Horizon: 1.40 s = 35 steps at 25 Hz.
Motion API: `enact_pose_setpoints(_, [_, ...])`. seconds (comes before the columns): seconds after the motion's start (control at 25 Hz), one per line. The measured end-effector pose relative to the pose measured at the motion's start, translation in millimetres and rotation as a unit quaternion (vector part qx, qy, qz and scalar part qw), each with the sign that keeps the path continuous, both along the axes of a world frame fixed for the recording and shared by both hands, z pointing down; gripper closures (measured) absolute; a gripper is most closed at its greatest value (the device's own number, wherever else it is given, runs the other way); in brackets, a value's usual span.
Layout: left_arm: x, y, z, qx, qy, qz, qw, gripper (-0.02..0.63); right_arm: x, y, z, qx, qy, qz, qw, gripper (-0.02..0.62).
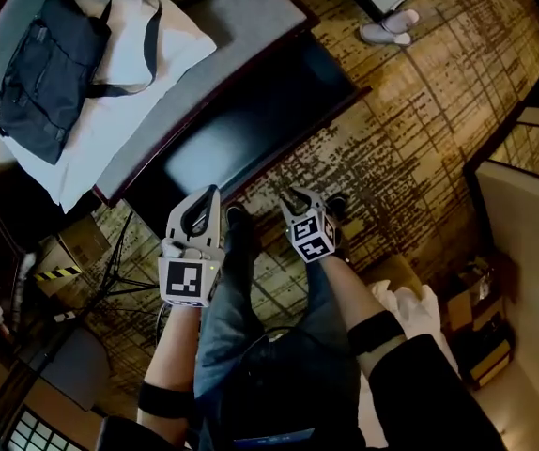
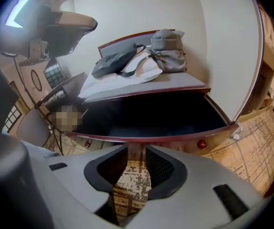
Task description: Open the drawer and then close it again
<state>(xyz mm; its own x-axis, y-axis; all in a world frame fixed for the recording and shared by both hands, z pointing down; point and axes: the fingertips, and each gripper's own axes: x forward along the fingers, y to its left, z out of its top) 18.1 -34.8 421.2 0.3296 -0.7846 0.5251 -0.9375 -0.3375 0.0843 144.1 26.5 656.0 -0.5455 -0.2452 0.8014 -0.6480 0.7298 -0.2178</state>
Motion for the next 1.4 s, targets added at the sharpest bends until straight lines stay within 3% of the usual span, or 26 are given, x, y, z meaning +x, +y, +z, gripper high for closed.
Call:
enact_pose_setpoints(0.28, [7,3,91,0.006,-0.01,0.005,0.9999,0.603,-8,5,115,-0.012,0.033,-0.012,0.999,0.46])
enact_pose_setpoints(0.44, [8,6,129,0.003,-0.012,0.009,0.9999,0.603,-16,8,159,-0.013,0.026,-0.013,0.999,0.46])
enact_pose_setpoints(0.72, [0,13,176,-0.016,-0.003,-0.002,0.9999,0.603,-37,-8,181,0.025,0.003,-0.028,0.999,0.594])
enact_pose_setpoints(0.92, [-9,10,187,-0.016,0.0,-0.001,0.9999,0.603,-56,-29,179,0.04,-0.017,-0.004,0.999,0.595])
enact_pose_setpoints(1.12, [-23,2,184,-0.008,0.007,-0.012,0.9999,0.603,-59,-33,177,0.045,-0.005,0.018,0.999,0.595])
enact_pose_setpoints(1.4, [-43,2,188,-0.005,0.012,-0.03,0.9995,0.603,-72,-46,177,0.056,-0.01,0.022,0.998,0.595])
